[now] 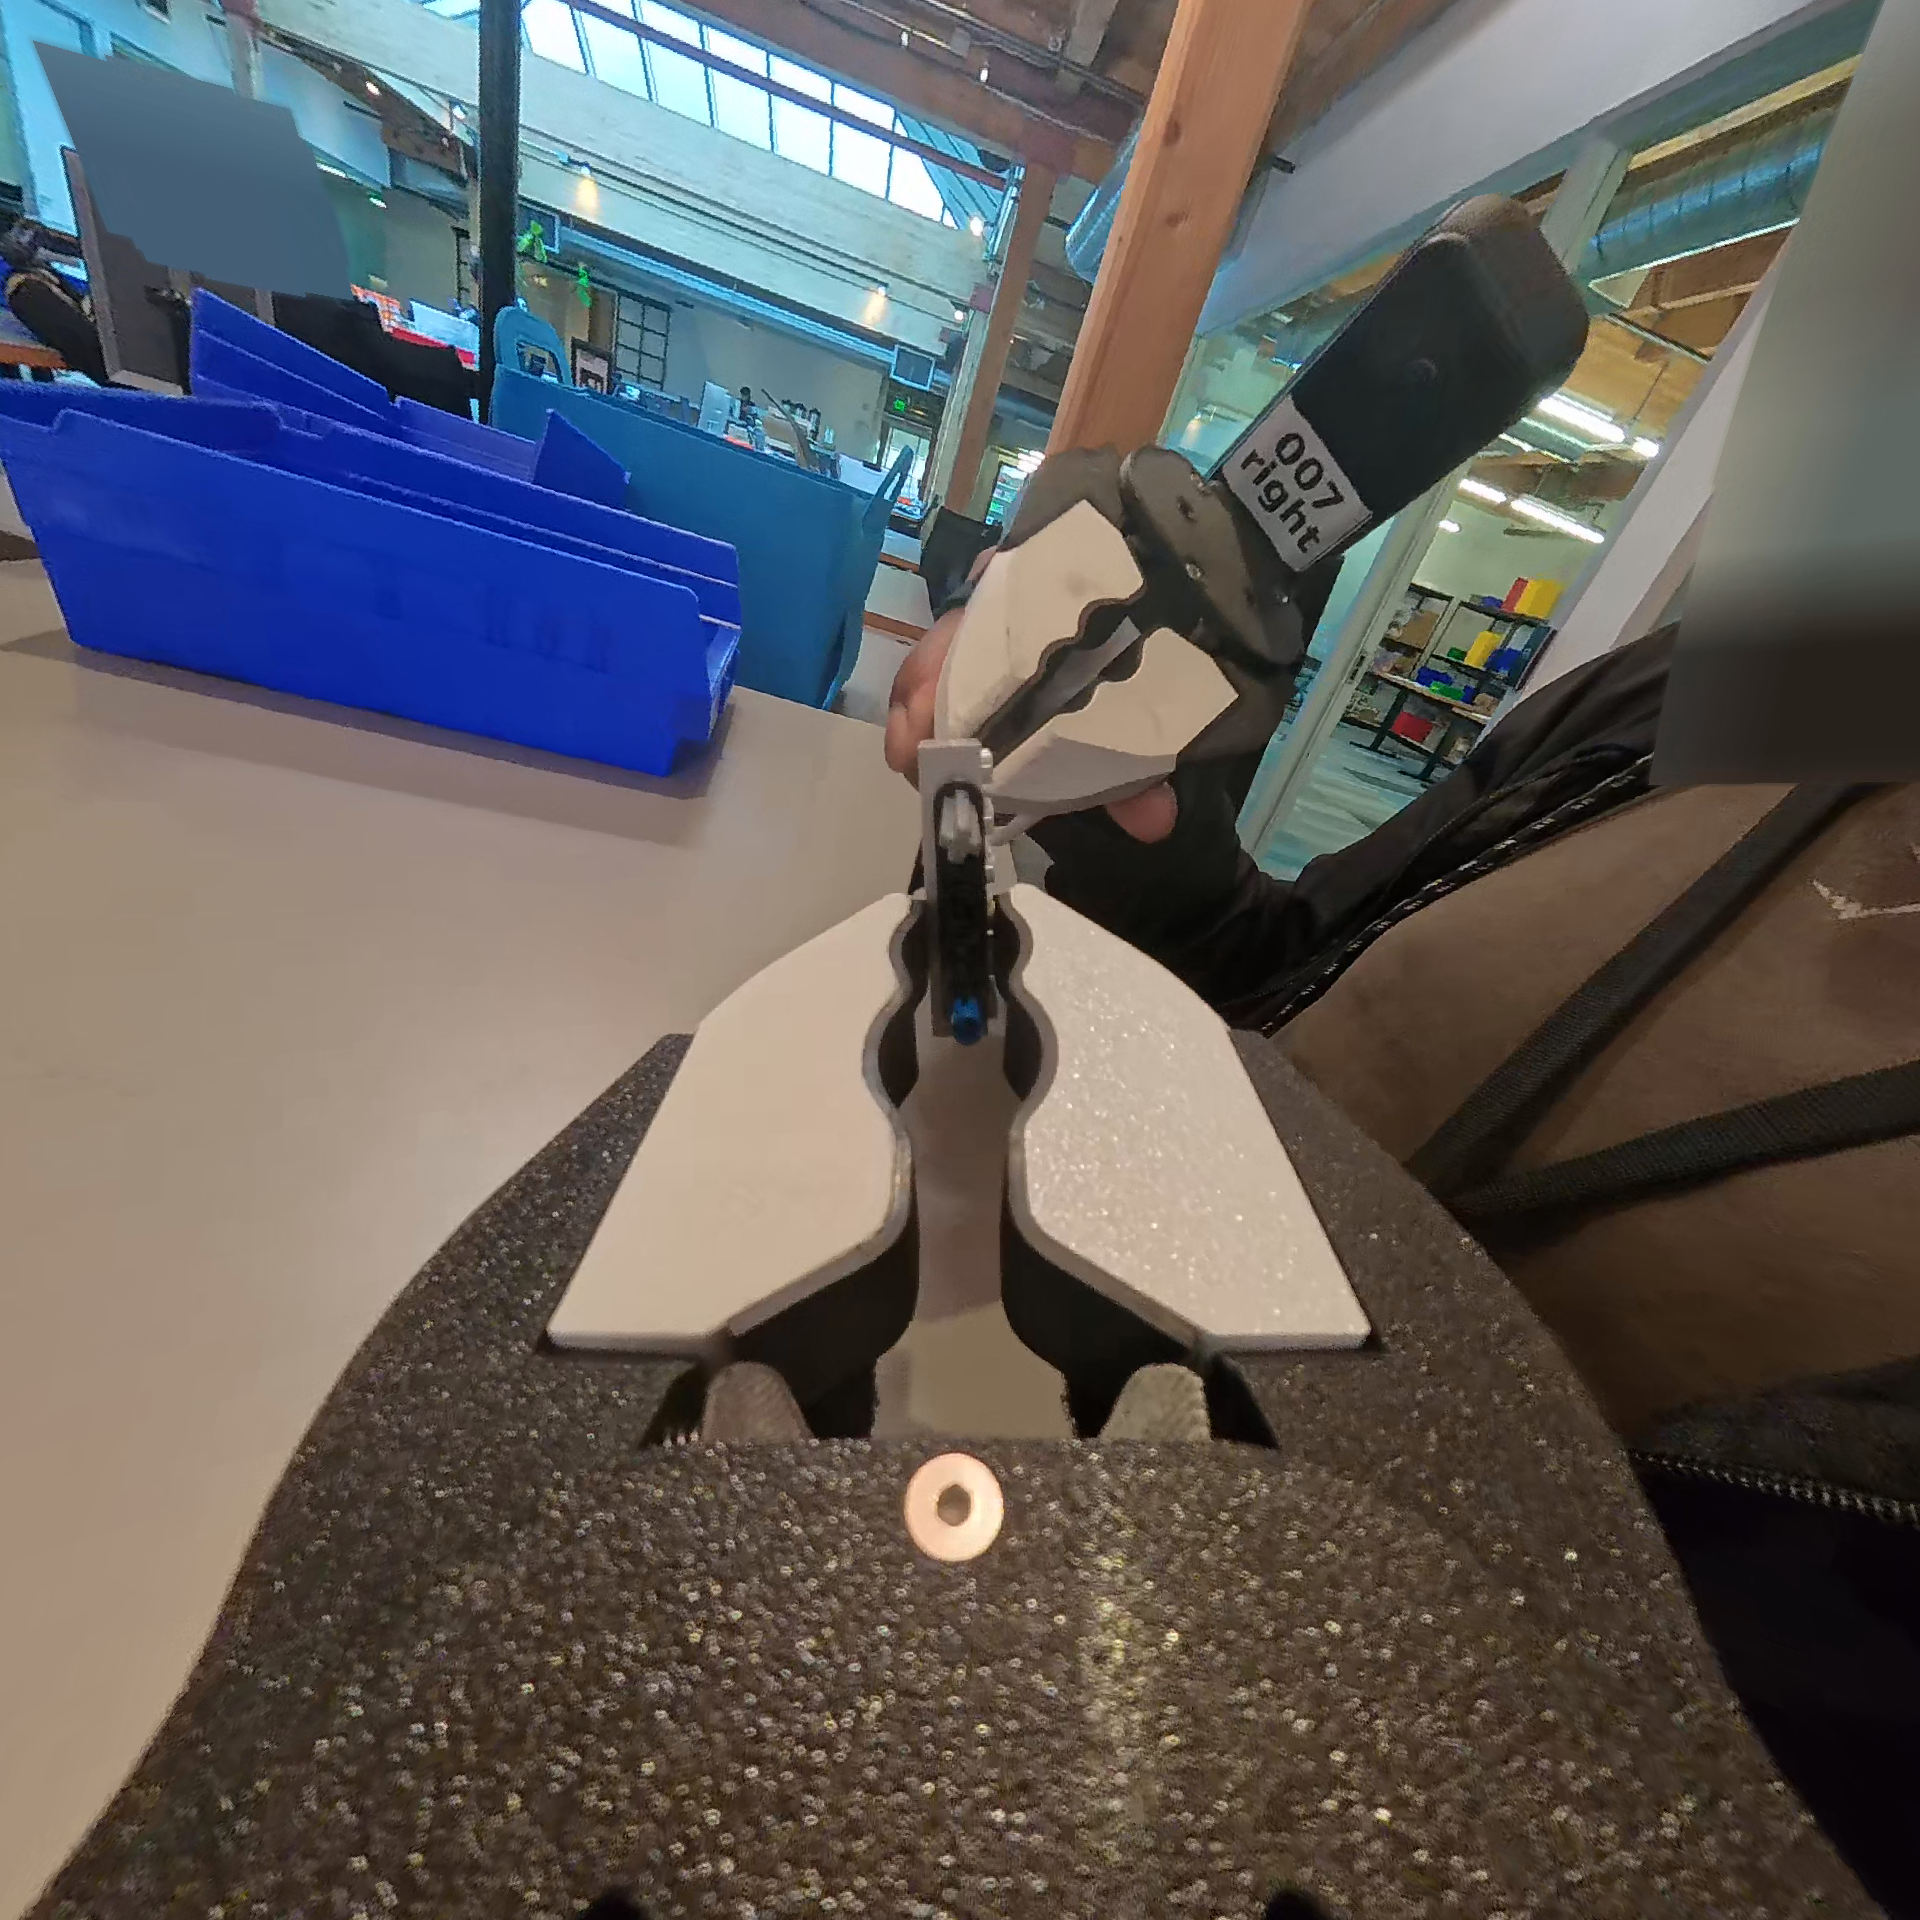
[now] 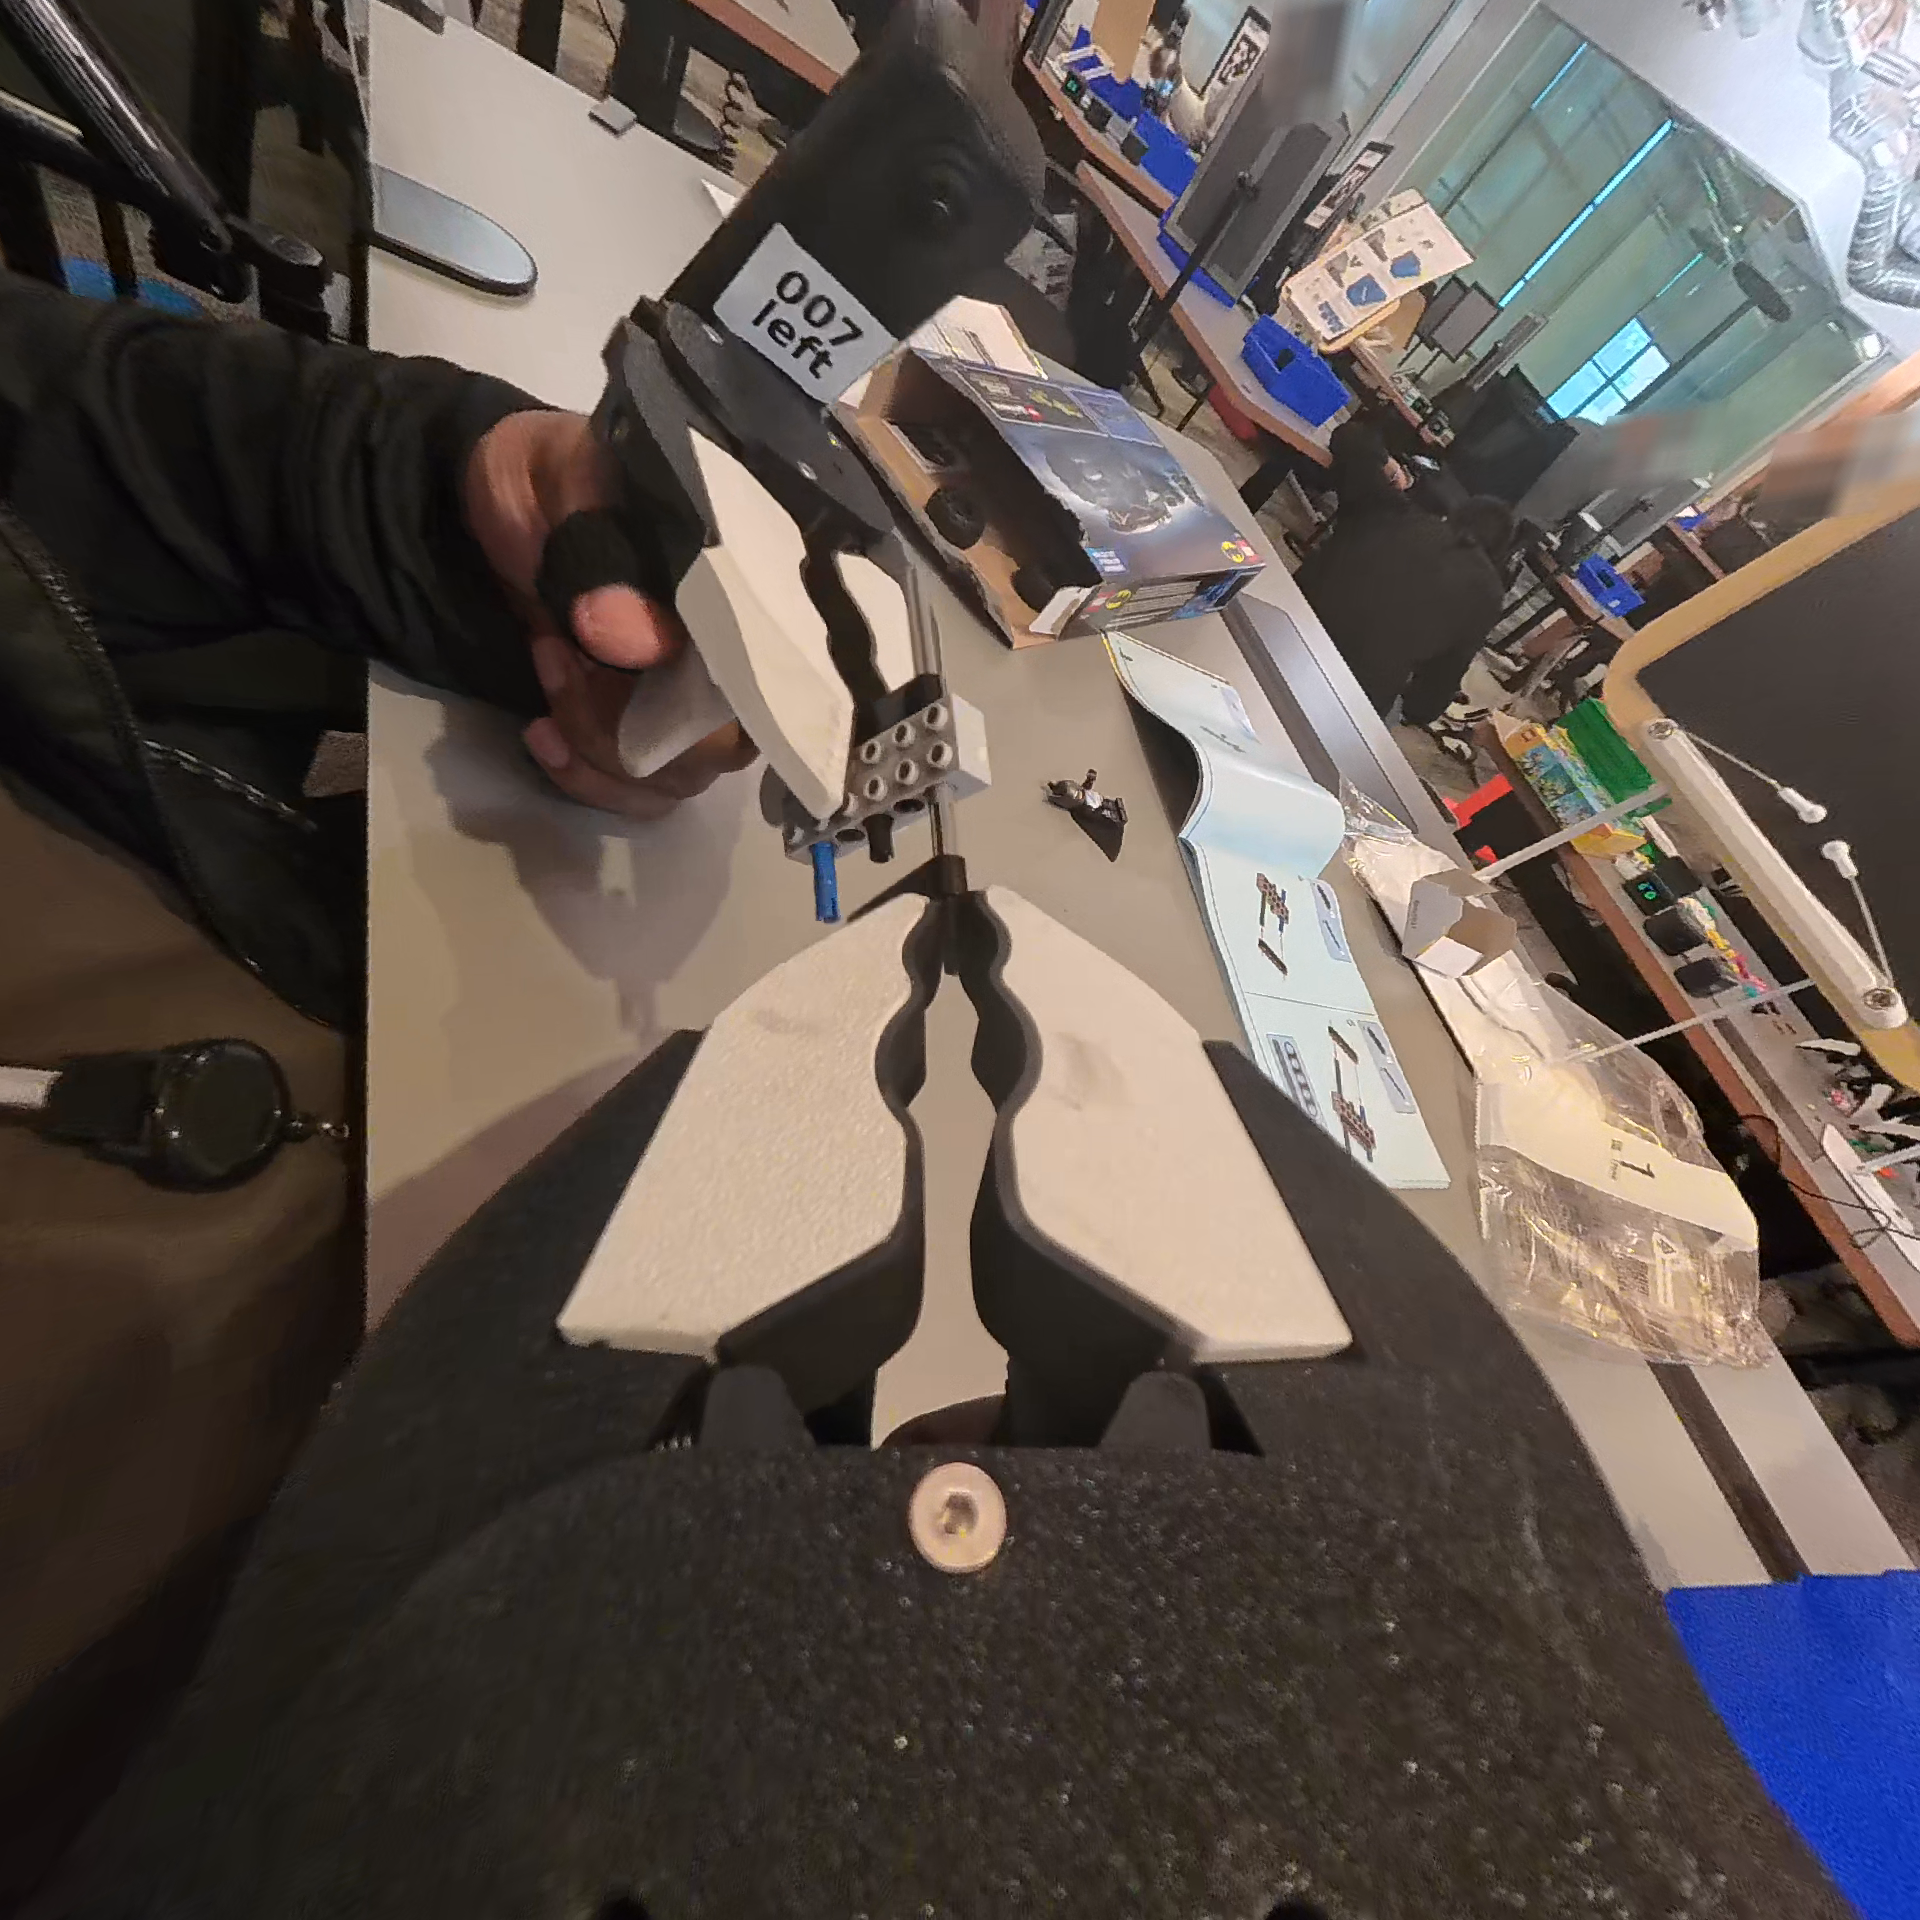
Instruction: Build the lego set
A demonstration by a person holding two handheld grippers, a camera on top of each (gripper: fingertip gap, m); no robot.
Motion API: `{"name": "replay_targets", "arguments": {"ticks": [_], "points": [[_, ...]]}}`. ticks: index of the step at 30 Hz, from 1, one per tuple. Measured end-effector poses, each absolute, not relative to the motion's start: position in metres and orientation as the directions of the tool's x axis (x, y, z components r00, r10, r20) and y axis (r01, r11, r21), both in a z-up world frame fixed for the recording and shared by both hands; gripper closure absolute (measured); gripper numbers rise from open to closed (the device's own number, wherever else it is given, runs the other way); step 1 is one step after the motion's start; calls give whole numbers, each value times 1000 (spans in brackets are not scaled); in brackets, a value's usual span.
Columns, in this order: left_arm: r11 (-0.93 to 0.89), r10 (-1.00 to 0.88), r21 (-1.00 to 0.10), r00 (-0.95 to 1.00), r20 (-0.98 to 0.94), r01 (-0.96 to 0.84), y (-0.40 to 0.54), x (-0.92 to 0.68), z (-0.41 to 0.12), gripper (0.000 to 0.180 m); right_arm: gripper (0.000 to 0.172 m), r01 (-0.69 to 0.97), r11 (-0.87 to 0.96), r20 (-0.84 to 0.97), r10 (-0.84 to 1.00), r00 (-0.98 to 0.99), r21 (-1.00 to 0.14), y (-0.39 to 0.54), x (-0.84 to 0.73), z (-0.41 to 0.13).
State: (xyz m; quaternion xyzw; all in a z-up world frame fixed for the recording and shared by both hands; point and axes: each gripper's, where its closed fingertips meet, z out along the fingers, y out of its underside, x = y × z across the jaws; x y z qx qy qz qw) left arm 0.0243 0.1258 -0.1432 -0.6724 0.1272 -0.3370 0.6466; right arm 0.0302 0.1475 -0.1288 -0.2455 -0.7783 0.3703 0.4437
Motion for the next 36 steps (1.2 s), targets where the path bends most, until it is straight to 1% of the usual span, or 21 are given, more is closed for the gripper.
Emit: {"name": "replay_targets", "arguments": {"ticks": [8,14,20,26,29,33,36], "points": [[-103,-599,-971,766,233,215,125,26,-143,169,169,61,578,468,714,-521,-814,146,32,-127],[-86,-599,-980,776,195,180,125,28,-143,169,169,63,585,468,705,-533,-809,144,33,-127],[-54,-614,-971,759,216,232,123,27,-135,169,167,18,566,480,714,-509,-824,140,32,-118],[-8,-626,-958,746,229,288,120,25,-125,169,158,-25,541,485,732,-478,-840,139,30,-108],[27,-625,-952,748,223,306,117,23,-119,169,153,-36,478,436,765,-474,-878,145,31,-105],[53,-620,-944,751,225,326,116,20,-114,169,148,-30,332,297,797,-526,-943,148,34,-108],[70,-629,-929,739,240,362,115,21,-110,169,145,-5,242,200,791,-579,-970,144,32,-115]]}}
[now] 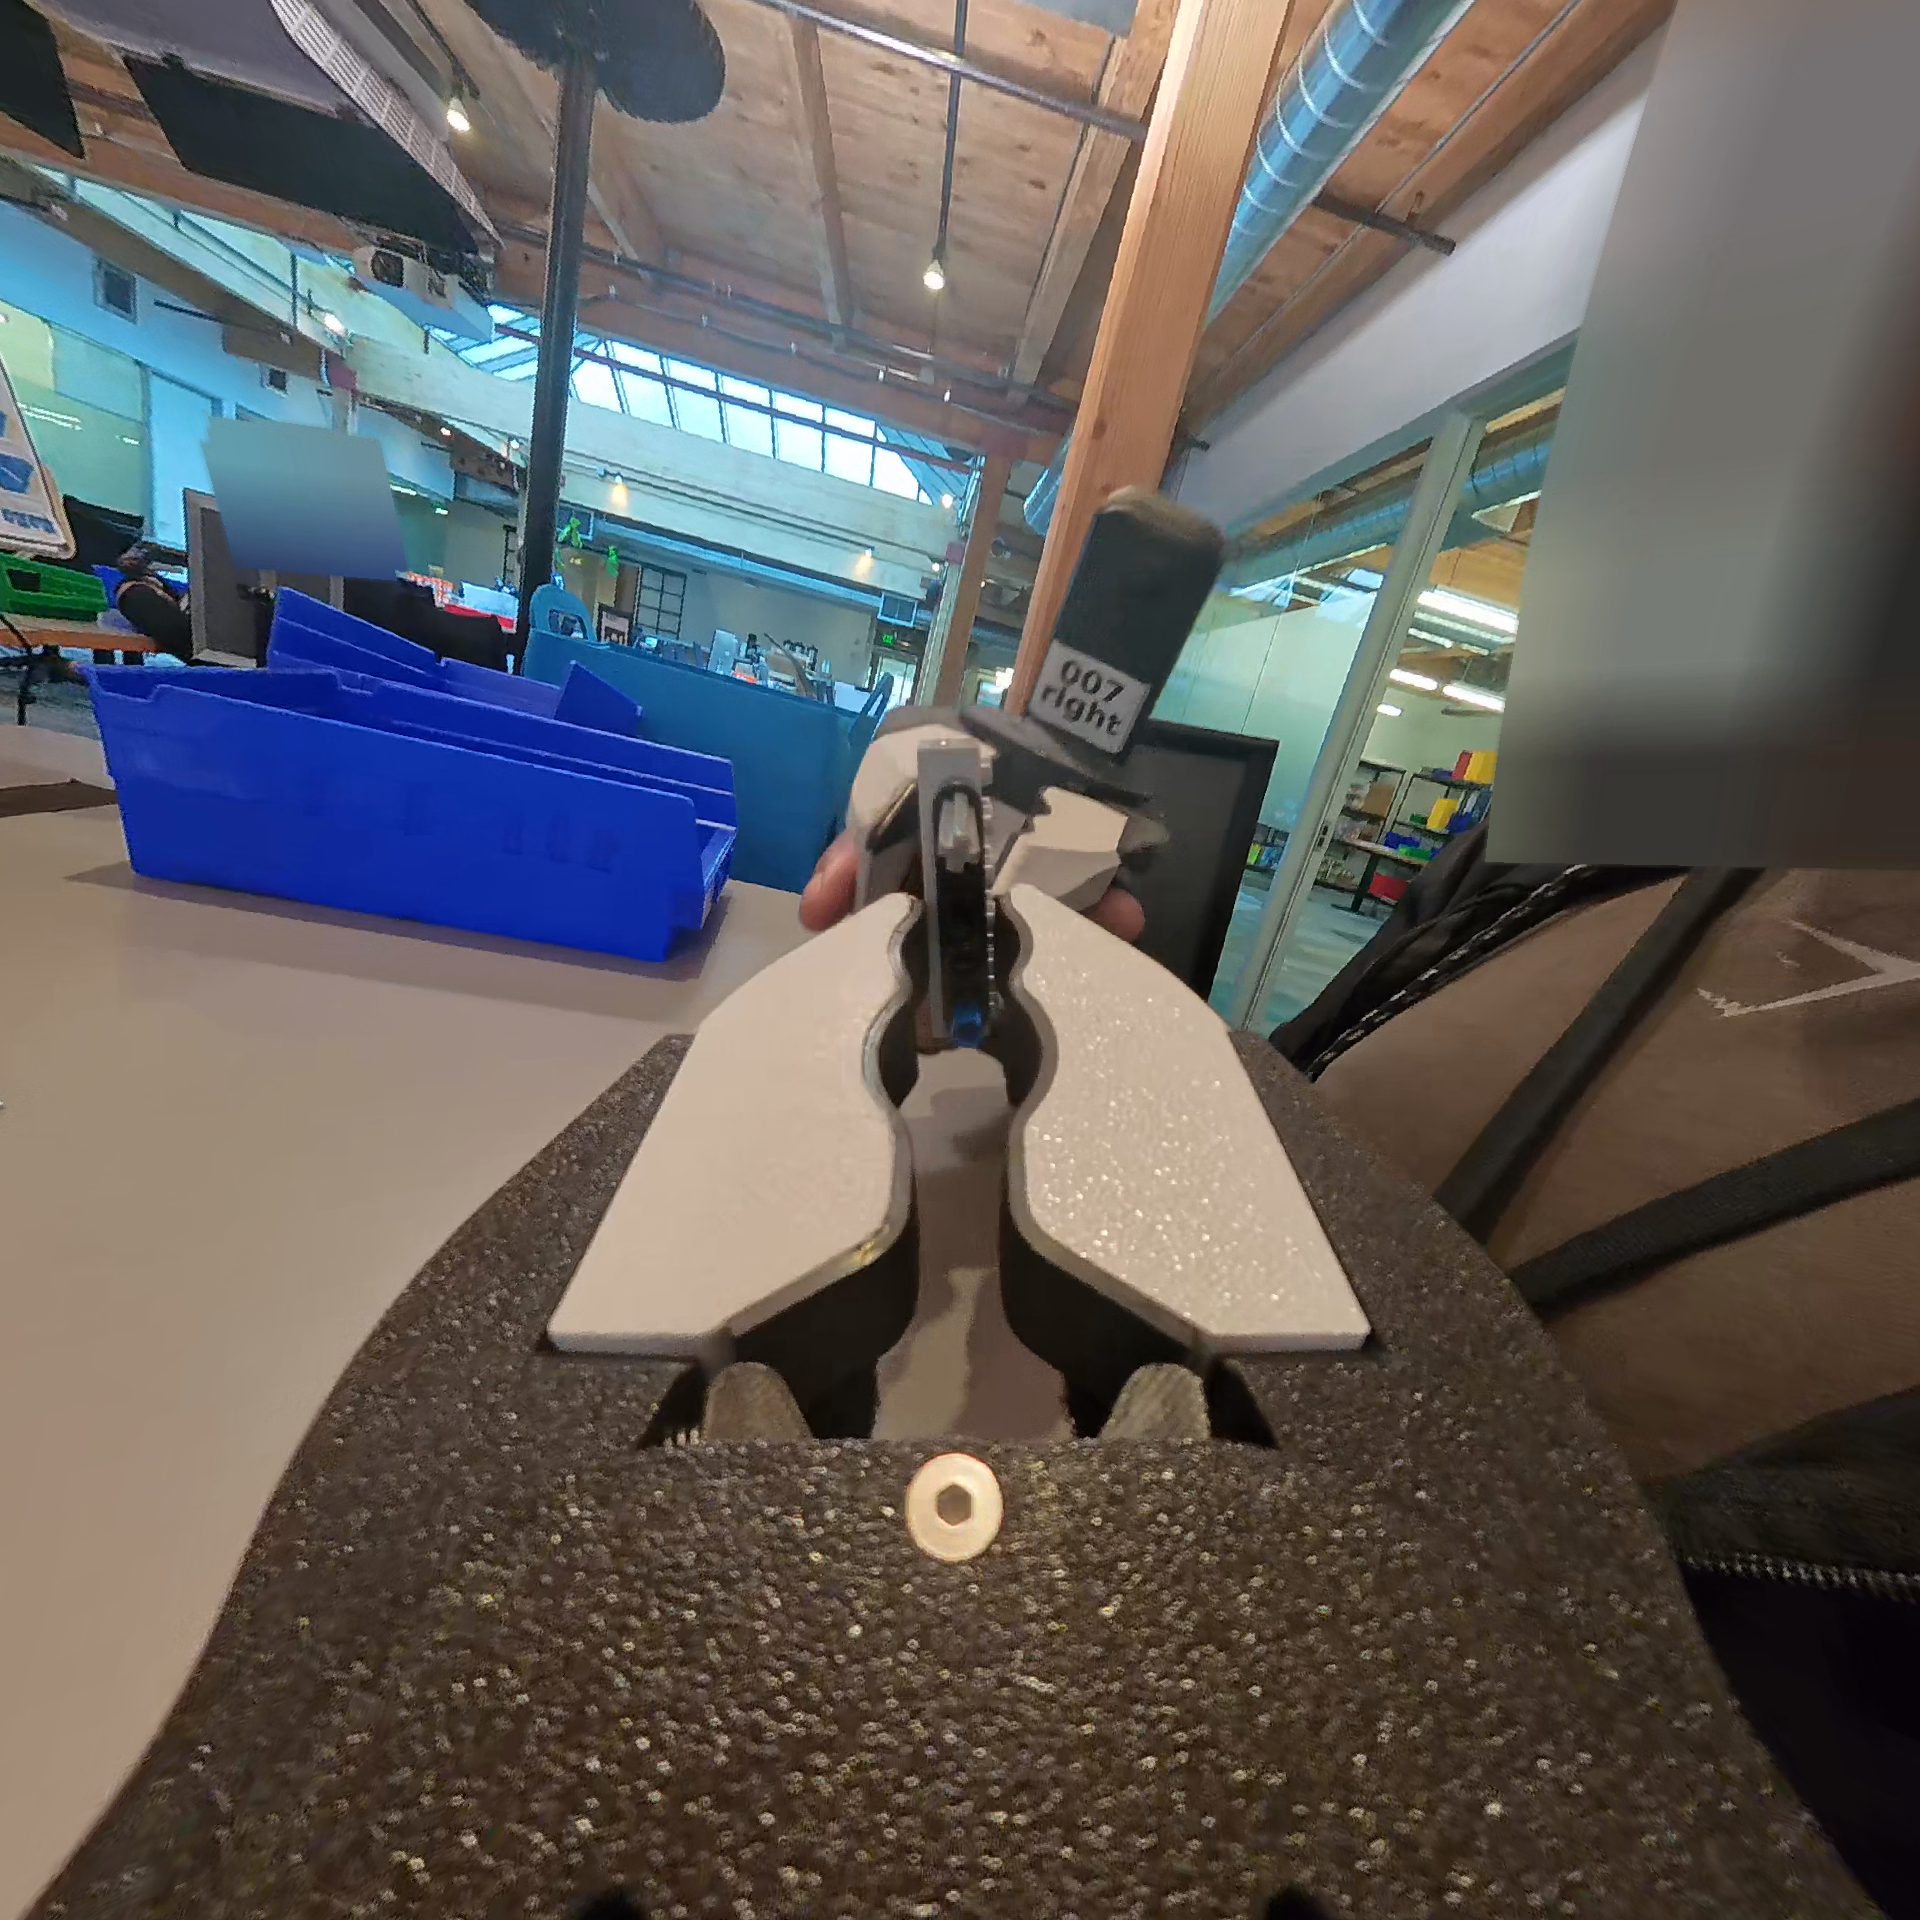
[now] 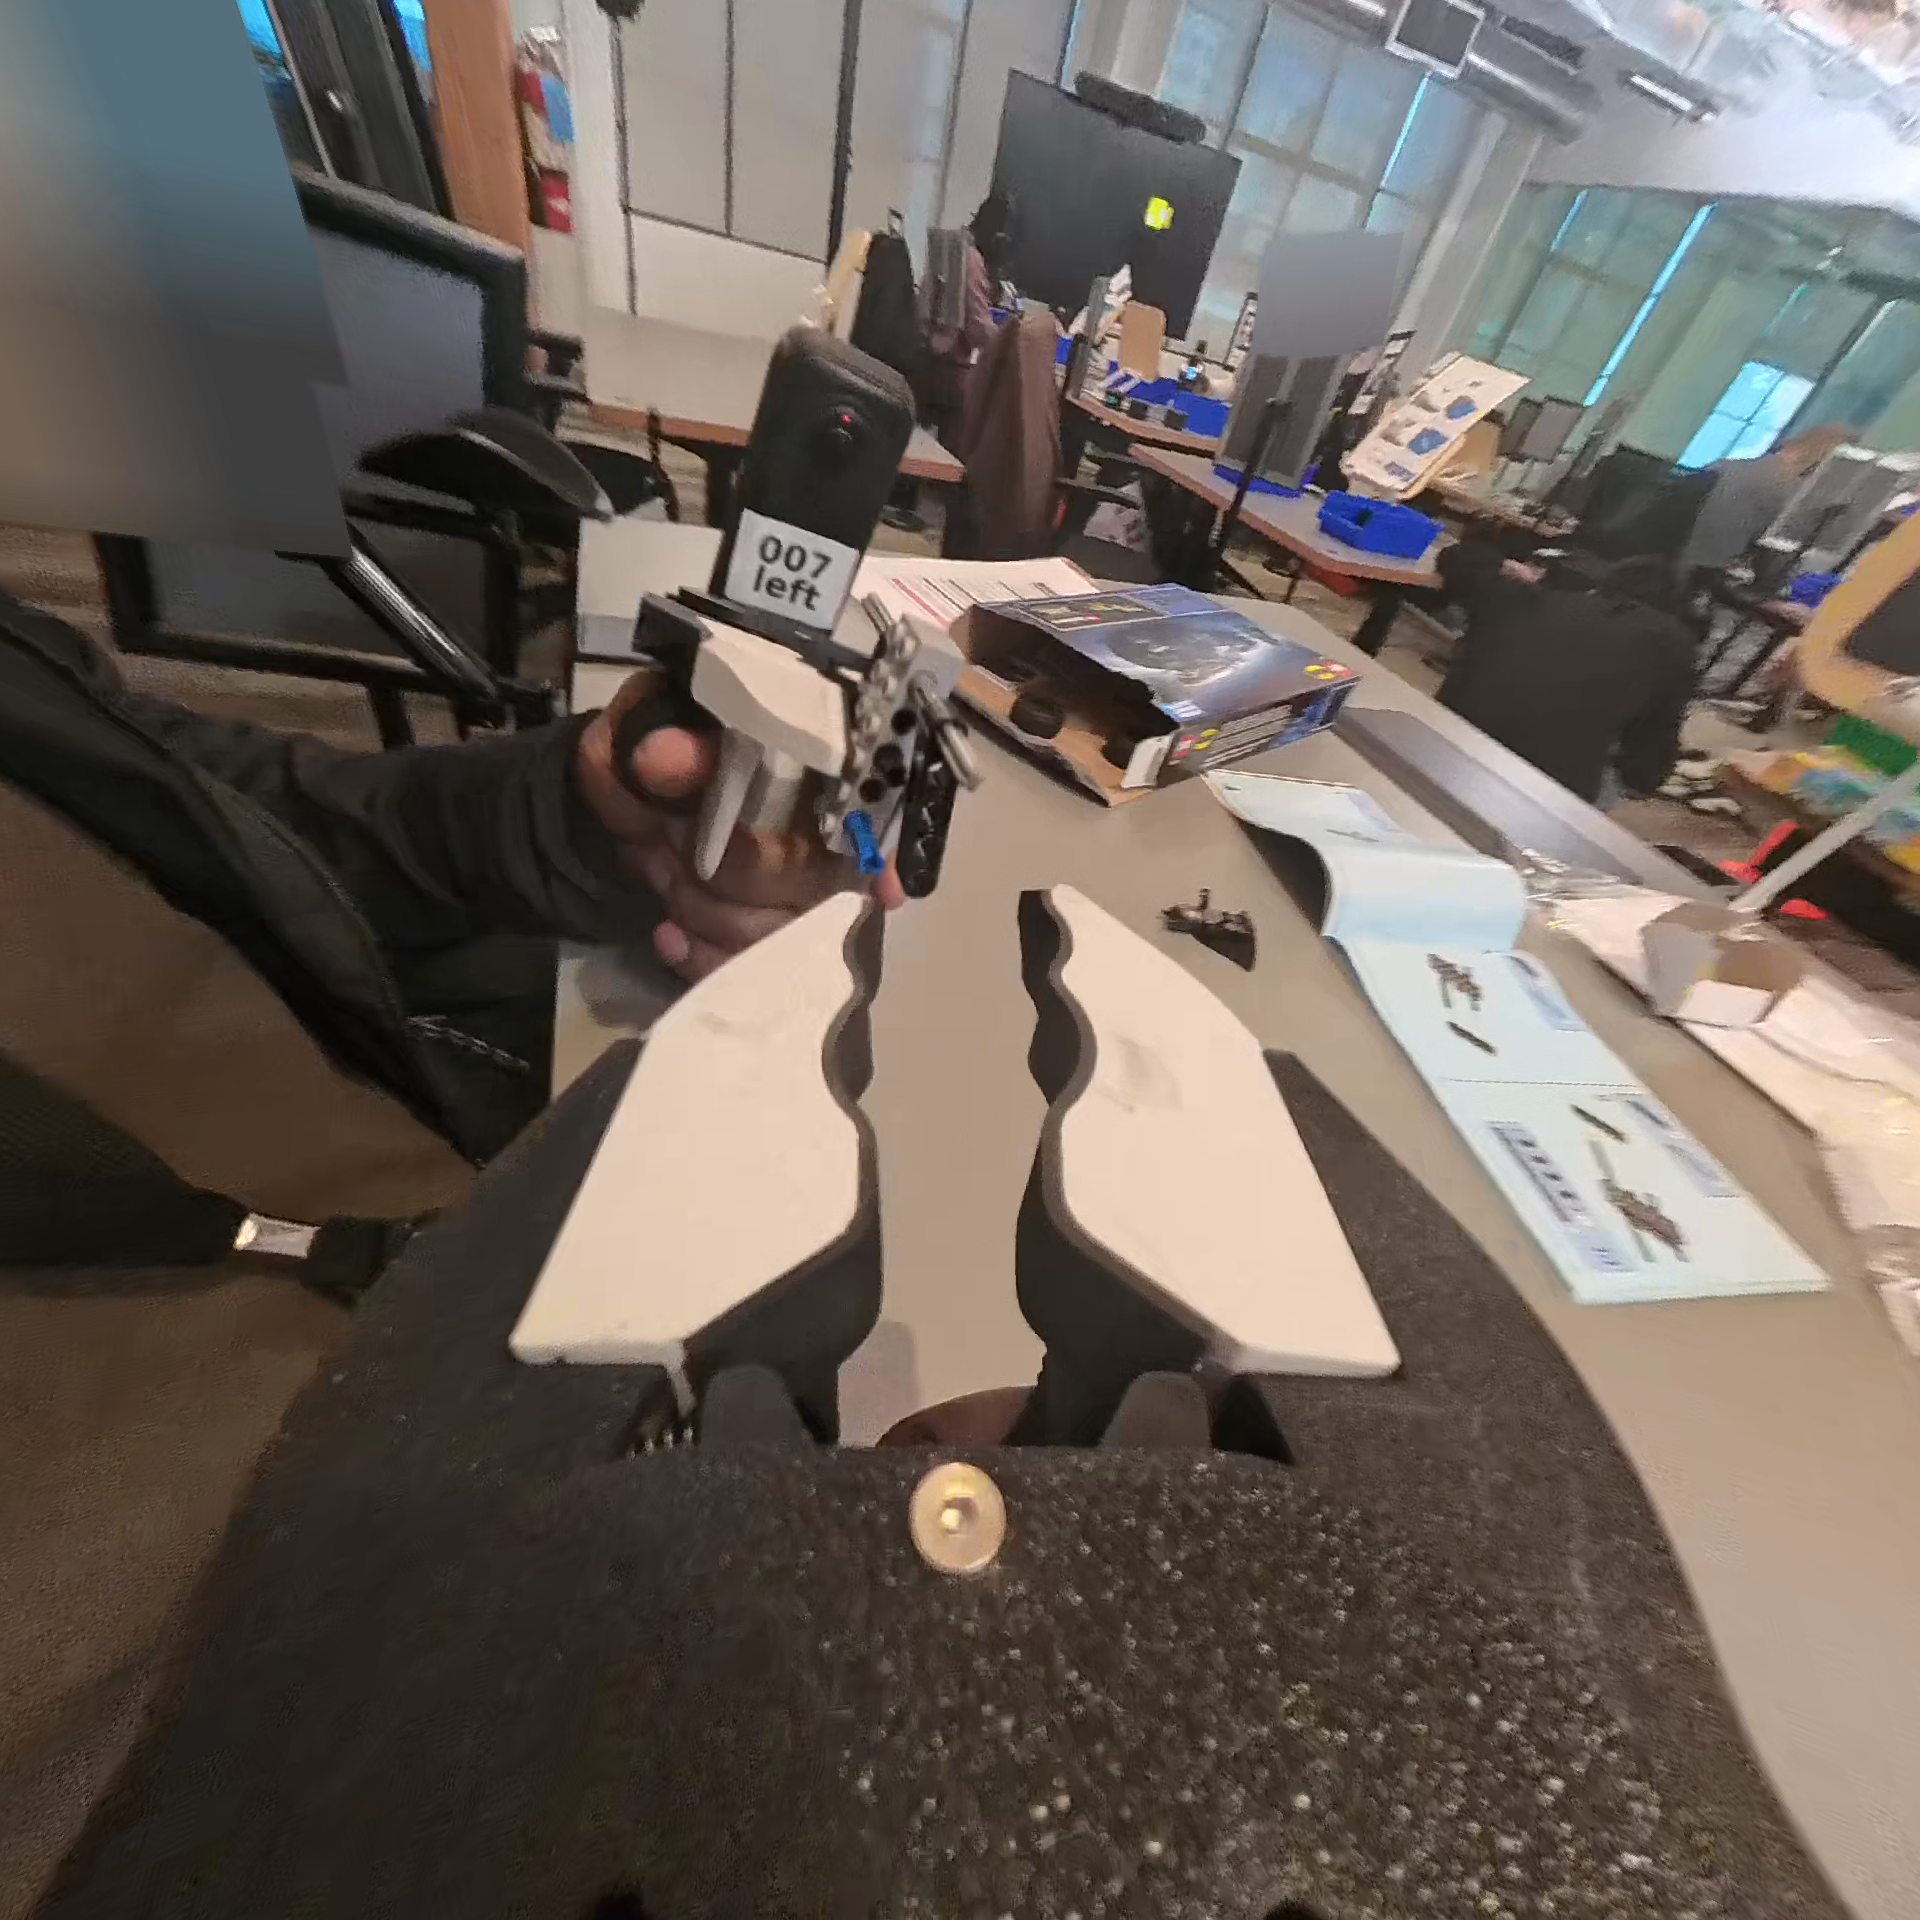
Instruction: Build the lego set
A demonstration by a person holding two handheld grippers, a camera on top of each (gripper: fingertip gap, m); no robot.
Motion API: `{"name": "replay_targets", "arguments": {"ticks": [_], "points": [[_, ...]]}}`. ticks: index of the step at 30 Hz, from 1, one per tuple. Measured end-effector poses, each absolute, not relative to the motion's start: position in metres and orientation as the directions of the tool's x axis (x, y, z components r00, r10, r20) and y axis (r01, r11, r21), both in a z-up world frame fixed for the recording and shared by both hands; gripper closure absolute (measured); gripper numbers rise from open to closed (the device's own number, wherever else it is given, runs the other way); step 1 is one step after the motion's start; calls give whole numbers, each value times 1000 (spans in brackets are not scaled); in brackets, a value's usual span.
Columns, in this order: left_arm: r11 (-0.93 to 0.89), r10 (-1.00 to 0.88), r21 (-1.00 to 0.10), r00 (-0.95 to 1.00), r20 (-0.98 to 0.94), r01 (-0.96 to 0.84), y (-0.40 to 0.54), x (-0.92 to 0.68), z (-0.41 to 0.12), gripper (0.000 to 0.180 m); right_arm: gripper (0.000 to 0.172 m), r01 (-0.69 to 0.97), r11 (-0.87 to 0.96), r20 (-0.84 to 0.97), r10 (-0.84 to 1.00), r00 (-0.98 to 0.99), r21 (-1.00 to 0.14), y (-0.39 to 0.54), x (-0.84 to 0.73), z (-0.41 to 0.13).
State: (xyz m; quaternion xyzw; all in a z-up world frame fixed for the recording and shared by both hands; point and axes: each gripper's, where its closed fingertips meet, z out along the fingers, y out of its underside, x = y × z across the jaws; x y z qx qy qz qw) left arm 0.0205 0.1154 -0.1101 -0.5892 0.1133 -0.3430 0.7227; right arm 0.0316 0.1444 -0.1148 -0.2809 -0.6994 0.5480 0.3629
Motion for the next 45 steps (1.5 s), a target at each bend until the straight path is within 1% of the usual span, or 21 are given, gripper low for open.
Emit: {"name": "replay_targets", "arguments": {"ticks": [6,10,15,24,29,33,36,38,42,45], "points": [[77,-646,-909,715,267,409,113,22,-107,170,146,26,59,25,724,-689,-998,136,32,-107],[73,-674,-887,678,293,456,112,24,-104,170,146,95,23,-57,652,-756,-995,129,33,-112],[67,-684,-882,664,301,467,111,27,-104,169,146,97,31,-57,628,-776,-995,122,29,-115],[68,-687,-884,664,294,462,110,28,-104,170,162,70,39,-31,619,-785,-997,122,32,-110],[69,-687,-889,668,288,454,110,29,-104,170,161,74,56,-24,617,-786,-996,121,32,-111],[97,-691,-868,661,294,487,108,25,-99,170,161,63,52,-17,622,-782,-997,121,32,-105],[153,-691,-830,659,298,536,106,19,-90,169,158,42,38,-8,642,-767,-998,123,30,-96],[214,-685,-769,654,322,602,105,10,-82,169,156,36,22,-12,669,-743,-999,126,25,-90],[298,-724,-602,586,363,741,104,0,-69,169,153,65,9,-38,721,-692,-998,125,14,-92],[336,-734,-560,583,348,757,105,2,-65,169,152,76,25,-32,750,-661,-997,117,7,-98]]}}
